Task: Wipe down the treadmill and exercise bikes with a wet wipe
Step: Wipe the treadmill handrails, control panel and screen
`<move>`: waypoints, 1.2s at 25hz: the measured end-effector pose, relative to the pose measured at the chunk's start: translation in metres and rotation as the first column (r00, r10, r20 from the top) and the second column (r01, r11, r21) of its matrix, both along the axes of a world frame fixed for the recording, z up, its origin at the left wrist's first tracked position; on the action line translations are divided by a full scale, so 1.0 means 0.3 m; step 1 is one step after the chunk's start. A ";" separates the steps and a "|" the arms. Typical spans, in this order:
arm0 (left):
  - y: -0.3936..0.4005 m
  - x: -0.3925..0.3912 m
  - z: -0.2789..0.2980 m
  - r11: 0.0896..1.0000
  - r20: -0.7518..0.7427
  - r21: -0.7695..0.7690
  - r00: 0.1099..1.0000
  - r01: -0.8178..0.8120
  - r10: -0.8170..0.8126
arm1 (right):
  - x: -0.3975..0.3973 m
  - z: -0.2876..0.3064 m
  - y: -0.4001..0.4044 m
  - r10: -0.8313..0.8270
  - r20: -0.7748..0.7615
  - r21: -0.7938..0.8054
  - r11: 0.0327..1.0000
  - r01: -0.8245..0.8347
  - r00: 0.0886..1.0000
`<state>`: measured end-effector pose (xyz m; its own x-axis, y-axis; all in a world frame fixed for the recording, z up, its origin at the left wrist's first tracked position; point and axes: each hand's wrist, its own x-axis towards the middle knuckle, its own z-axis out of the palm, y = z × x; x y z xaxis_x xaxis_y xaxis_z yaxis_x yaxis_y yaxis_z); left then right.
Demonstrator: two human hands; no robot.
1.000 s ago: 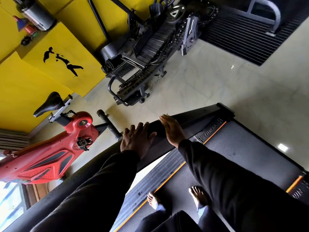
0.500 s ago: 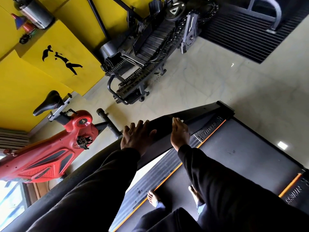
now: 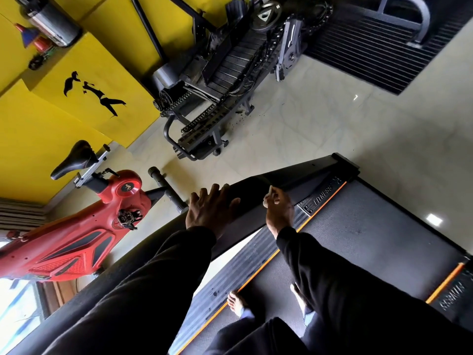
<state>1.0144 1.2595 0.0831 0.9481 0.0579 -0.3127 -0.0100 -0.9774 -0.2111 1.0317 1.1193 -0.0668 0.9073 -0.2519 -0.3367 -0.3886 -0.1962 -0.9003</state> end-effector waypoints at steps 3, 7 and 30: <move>-0.004 0.000 0.001 1.000 -0.013 -0.015 1.000 -0.018 0.018 | 0.020 -0.063 0.006 -0.085 -0.159 0.061 0.994 0.096 0.984; -0.002 0.002 0.000 1.000 -0.021 -0.015 1.000 -0.022 0.022 | -0.064 0.124 0.066 0.003 0.032 0.070 0.998 -0.006 0.999; 0.063 -0.048 0.035 0.912 0.162 -0.395 0.969 -0.108 0.185 | -0.100 0.190 0.060 0.251 0.127 -0.110 0.965 -0.238 0.960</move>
